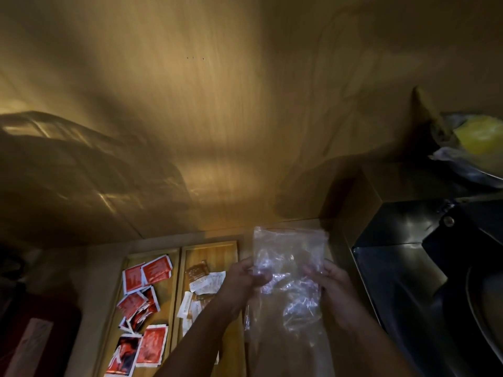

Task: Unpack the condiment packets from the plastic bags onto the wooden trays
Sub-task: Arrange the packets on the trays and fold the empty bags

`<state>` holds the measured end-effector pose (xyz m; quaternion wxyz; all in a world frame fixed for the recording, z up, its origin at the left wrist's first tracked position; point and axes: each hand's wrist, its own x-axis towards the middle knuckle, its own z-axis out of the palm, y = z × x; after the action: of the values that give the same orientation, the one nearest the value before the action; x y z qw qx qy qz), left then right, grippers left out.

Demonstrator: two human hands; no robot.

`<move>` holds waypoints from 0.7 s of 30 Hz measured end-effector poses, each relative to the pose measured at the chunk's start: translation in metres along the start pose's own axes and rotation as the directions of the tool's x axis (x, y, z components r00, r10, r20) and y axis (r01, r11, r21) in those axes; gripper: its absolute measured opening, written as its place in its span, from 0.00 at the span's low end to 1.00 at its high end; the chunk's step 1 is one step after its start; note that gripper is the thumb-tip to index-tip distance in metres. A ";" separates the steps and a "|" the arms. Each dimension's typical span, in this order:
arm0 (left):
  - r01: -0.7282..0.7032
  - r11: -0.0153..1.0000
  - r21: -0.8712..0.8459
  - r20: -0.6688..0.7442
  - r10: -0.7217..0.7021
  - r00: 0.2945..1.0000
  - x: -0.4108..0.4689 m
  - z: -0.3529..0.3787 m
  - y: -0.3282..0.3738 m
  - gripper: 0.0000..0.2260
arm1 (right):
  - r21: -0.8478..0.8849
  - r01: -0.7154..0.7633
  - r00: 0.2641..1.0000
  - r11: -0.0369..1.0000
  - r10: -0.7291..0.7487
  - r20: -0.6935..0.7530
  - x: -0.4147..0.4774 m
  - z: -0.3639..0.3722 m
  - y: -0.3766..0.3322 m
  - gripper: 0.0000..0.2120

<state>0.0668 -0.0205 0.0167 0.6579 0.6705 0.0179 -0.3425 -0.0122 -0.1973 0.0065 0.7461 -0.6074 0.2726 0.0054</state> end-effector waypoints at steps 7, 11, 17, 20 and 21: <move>-0.060 0.998 -0.014 -0.062 0.059 0.996 -0.035 -0.008 0.019 0.11 | -0.122 0.056 0.997 0.991 -0.049 0.060 -0.012 0.008 -0.021 0.05; -0.068 0.988 -0.138 -0.141 0.049 0.989 -0.050 -0.008 0.017 0.13 | -0.065 0.051 0.995 0.997 -0.045 0.093 -0.014 0.013 -0.018 0.04; 0.018 0.999 -0.046 -0.075 -0.022 0.997 -0.082 -0.023 0.002 0.07 | 0.014 0.006 0.987 1.000 -0.008 0.163 -0.010 0.022 -0.011 0.06; -0.010 0.999 -0.046 -0.224 -0.001 0.975 -0.099 -0.028 -0.007 0.05 | -0.005 -0.023 0.962 1.000 0.023 0.271 -0.017 0.034 -0.012 0.02; -0.023 0.997 -0.070 -0.265 0.003 0.964 -0.103 -0.030 -0.009 0.04 | 0.000 -0.035 0.950 0.999 0.034 0.310 -0.021 0.037 -0.011 0.11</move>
<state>-0.0029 0.0517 0.0558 0.6756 0.6861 0.1137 -0.2446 -0.0117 -0.1593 0.0292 0.7809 -0.5923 0.1630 0.1129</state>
